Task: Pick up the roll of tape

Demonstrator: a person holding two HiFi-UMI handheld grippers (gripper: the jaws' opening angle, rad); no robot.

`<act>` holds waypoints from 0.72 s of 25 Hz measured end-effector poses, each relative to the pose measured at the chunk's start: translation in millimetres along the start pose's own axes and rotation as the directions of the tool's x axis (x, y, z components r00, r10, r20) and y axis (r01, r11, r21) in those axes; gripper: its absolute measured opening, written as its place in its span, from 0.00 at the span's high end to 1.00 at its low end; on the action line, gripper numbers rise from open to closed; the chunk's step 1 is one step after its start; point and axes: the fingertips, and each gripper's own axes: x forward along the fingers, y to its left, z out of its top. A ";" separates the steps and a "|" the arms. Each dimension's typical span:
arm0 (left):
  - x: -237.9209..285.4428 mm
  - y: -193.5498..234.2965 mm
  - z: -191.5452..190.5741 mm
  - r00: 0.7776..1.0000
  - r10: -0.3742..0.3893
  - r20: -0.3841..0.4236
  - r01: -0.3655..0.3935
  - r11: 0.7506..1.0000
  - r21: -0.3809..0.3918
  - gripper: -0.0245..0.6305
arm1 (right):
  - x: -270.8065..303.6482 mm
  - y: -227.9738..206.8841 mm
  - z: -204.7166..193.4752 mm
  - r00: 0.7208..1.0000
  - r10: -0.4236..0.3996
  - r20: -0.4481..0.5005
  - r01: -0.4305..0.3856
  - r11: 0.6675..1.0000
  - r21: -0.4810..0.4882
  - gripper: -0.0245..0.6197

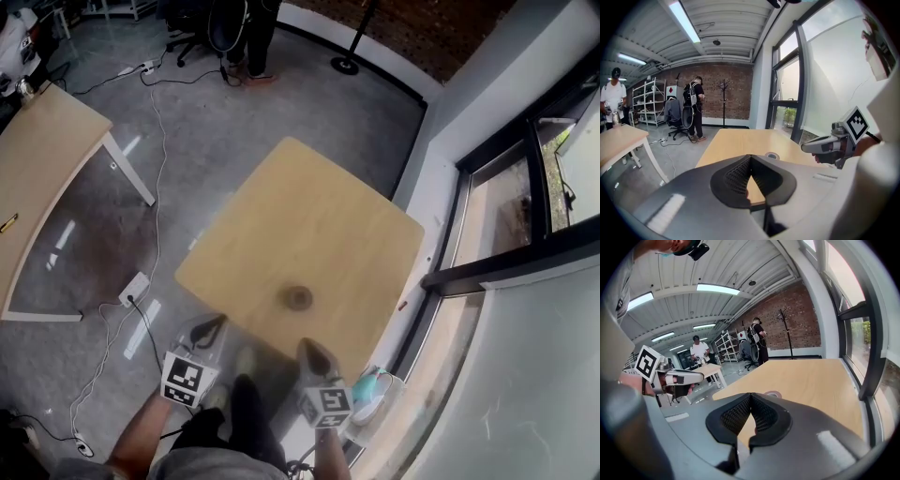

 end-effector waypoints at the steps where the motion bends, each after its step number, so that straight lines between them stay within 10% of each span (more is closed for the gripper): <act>1: 2.5 2.2 -1.1 1.000 0.002 -0.005 -0.002 1.000 -0.004 0.96 | 3.3 -1.0 0.0 1.000 0.003 -0.002 -0.003 1.000 0.002 0.94; 18: 26.1 20.1 -4.0 0.999 0.019 -0.030 -0.020 0.999 -0.036 0.96 | 43.8 -17.1 6.1 0.999 0.038 -0.008 -0.038 0.999 0.038 0.94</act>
